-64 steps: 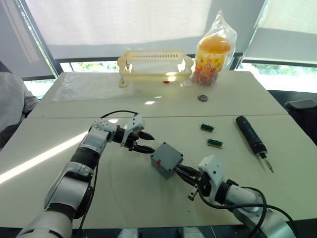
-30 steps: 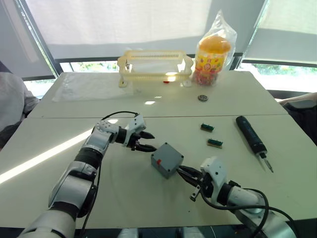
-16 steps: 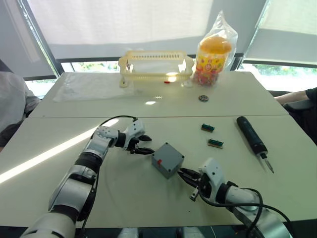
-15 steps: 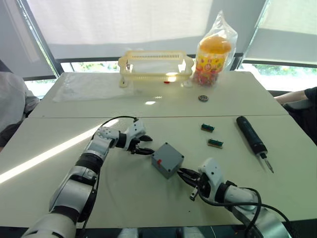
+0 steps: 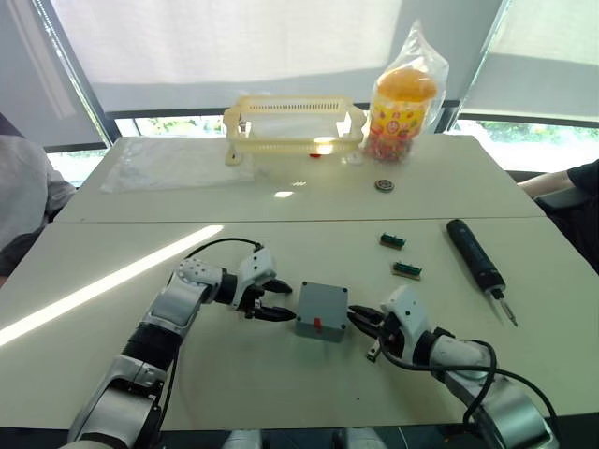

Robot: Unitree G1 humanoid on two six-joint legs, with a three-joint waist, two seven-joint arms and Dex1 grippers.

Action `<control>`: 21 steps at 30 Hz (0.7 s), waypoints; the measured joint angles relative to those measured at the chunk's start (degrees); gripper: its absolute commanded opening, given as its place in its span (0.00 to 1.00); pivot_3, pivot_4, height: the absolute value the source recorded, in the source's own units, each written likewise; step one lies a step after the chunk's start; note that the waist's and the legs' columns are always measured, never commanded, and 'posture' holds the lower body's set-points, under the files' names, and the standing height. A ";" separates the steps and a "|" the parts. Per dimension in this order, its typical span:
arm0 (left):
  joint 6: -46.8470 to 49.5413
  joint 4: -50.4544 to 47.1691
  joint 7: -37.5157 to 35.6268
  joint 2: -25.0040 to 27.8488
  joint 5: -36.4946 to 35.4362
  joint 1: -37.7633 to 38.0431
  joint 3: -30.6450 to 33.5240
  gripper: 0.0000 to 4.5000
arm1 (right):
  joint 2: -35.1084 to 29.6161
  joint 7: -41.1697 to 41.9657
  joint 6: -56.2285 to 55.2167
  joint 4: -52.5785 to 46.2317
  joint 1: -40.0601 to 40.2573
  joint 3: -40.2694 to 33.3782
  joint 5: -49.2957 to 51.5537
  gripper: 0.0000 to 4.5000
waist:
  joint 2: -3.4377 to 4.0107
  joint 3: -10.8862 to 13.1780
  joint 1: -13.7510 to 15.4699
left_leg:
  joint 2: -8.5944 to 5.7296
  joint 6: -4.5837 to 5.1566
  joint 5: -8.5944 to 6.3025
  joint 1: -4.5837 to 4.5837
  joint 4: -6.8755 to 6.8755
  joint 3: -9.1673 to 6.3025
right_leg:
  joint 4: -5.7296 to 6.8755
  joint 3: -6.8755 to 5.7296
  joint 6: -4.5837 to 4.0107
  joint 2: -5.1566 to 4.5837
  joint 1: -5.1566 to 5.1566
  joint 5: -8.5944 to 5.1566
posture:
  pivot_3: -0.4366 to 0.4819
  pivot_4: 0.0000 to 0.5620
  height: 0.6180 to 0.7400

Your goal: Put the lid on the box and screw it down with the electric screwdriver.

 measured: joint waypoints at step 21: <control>18.68 -22.73 4.38 15.11 -13.37 5.07 13.78 0.59 | -0.83 -0.37 3.64 0.63 1.82 -18.82 7.07 0.65 | 0.04 0.03 -0.17 | 0.10 0.00 0.00 -0.01 -0.05 0.00 | -0.01 0.03 -0.01 -0.03 -0.02 0.00 | 0.48 0.27 1.00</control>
